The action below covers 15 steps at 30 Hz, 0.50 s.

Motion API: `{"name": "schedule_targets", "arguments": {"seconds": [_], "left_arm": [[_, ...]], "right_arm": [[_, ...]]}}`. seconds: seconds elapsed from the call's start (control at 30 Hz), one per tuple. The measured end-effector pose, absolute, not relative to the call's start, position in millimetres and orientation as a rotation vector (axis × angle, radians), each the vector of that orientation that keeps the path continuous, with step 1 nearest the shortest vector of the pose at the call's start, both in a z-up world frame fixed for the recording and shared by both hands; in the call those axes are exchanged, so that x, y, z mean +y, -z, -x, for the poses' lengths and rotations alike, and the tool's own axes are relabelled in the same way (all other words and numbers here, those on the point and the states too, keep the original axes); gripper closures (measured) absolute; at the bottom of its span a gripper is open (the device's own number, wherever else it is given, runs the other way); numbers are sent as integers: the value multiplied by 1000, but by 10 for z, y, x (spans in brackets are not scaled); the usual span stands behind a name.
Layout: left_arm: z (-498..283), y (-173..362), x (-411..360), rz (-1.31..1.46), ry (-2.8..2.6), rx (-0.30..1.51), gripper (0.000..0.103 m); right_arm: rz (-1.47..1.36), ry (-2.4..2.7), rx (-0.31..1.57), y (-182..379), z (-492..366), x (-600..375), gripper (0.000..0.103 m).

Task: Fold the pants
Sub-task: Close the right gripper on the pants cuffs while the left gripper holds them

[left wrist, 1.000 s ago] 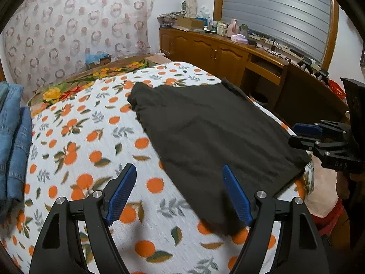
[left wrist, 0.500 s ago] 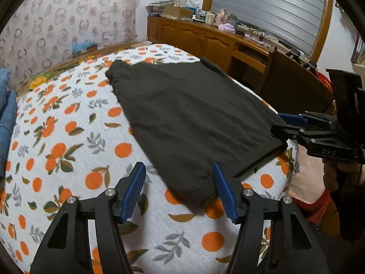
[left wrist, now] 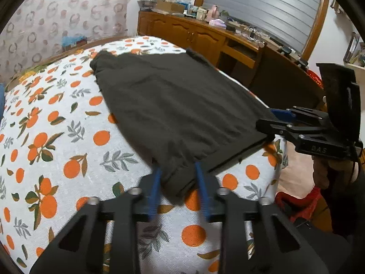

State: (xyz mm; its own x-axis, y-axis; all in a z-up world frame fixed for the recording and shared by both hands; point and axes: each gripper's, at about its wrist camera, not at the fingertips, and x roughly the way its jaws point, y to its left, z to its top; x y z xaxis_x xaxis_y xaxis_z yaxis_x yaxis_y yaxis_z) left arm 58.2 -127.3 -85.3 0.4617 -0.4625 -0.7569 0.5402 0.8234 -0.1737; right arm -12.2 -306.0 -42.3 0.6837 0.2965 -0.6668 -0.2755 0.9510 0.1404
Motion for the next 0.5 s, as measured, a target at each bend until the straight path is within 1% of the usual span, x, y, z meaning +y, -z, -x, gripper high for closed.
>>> {"name": "schedule_targets", "arguments": {"seconds": [0.17,0.5], "left_arm": [[-559,709,-1168,-51,612,861,85],[-592,841,-1169,-66,591,904,85]], "right_arm": [[-21,-323,744,401,167,-3051,55],[-26,-333,770,486,160,-3018,55]]}}
